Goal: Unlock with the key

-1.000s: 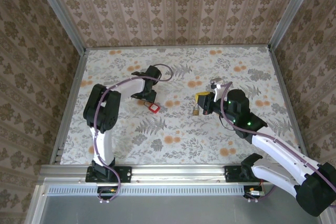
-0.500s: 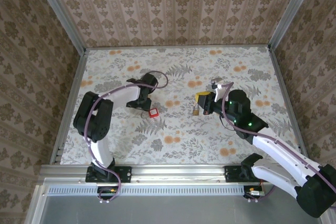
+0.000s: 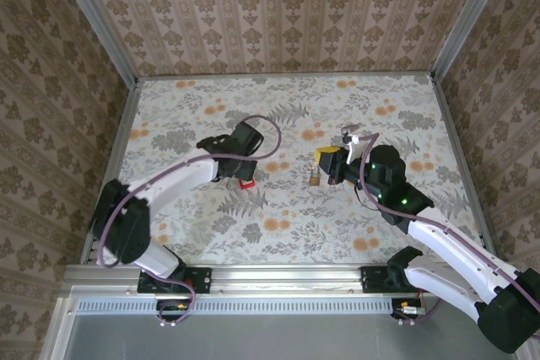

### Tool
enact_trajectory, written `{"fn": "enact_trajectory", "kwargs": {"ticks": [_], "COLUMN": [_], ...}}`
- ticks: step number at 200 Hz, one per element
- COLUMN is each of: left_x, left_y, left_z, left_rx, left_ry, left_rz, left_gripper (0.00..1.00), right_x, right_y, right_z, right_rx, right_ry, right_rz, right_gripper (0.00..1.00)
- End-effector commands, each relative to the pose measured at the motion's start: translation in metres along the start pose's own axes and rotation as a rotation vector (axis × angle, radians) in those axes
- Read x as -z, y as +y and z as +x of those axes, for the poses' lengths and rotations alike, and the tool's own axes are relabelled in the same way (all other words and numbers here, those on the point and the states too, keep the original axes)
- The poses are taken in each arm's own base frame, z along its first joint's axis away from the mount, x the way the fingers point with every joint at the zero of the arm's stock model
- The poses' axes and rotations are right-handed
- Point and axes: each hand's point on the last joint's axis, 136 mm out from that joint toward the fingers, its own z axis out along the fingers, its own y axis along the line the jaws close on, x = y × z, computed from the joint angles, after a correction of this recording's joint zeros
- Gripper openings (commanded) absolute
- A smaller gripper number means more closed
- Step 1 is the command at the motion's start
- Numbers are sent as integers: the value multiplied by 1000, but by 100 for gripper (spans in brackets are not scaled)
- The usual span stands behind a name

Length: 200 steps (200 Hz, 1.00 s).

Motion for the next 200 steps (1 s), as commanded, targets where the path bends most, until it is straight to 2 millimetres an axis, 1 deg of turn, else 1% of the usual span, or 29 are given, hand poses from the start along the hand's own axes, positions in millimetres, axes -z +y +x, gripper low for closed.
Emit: {"fn": "enact_trajectory", "kwargs": {"ticks": [1,16,32,43,62,91,108,118,142,182,200], "left_x": [-4,-17,-34,-42,-47,-49,-54,-59,-71,-81,-79], "left_y": [-14,-25,-33,-37,-40,-36,-32,-27,-24,-14,-13], "left_z": [-8,2,13,18,22,29,32,31,28,18,15], "left_rx": [-118,-170,-236,-284,-311,-335,-330,-312,-264,-194,-180], "left_ry": [-52,67,157,190,215,247,265,272,289,283,281], "left_rz": [76,109,85,50,38,36,27,11,27,23,22], "left_gripper": [74,75,73,74,75,77,78,78,78,77,77], "right_x": [3,4,4,5,6,6,5,4,3,5,4], "right_y": [0,-1,-1,-1,-2,-3,-3,-3,-2,-3,-2], "right_z": [-4,-5,-5,-6,-7,-5,-6,-6,-7,-8,-8], "right_rx": [17,19,21,25,26,23,22,21,19,23,22], "right_ry": [-19,-23,-21,-22,-23,-19,-22,-22,-21,-22,-23], "right_rz": [8,11,11,13,18,19,18,17,13,20,18], "right_gripper": [0,0,0,0,0,0,0,0,0,0,0]}}
